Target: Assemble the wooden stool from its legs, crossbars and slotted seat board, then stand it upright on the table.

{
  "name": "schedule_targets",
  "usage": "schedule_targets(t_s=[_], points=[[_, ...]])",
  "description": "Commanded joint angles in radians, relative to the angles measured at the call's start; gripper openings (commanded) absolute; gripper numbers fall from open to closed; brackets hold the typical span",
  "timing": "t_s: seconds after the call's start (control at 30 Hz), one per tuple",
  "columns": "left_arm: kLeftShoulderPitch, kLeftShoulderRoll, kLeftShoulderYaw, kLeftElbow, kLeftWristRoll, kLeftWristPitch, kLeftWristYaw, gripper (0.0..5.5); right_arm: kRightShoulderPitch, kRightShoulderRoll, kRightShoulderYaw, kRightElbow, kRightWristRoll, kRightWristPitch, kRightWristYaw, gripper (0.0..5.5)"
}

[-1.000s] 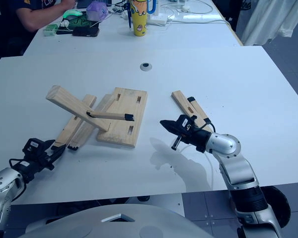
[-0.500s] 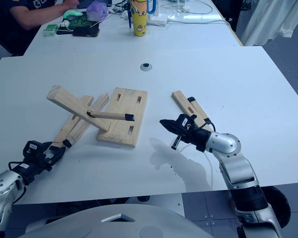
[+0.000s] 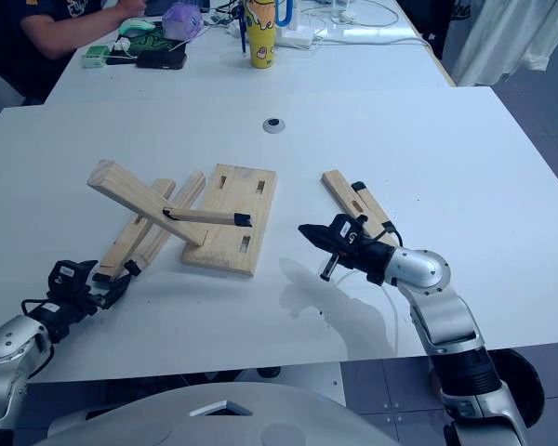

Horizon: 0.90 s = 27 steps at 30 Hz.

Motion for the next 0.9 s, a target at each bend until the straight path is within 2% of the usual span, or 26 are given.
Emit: schedule_targets(t_s=[0.03, 0.3, 0.5, 0.7, 0.9], points=[[0.017, -0.013, -0.035, 0.039, 0.023, 0.03, -0.003, 3.02, -0.011, 0.001, 0.004, 0.001, -0.006, -0.001, 0.001, 0.0], [0.017, -0.018, -0.044, 0.053, 0.025, 0.019, -0.001, 2.02, -0.014, 0.0, 0.005, 0.002, -0.007, -0.003, 0.0, 0.0], [0.01, -0.026, -0.035, 0.052, 0.032, 0.002, 0.019, 2.01, -0.02, -0.001, 0.005, 0.009, -0.007, -0.006, 0.004, 0.0], [-0.121, -0.097, 0.097, 0.091, 0.03, -0.105, 0.186, 2.0, -0.037, 0.007, -0.003, 0.018, -0.003, -0.003, -0.007, 0.0], [-0.215, -0.111, 0.144, 0.002, 0.008, -0.115, 0.237, 2.0, -0.11, 0.071, -0.084, 0.019, 0.112, 0.114, -0.07, 0.0]])
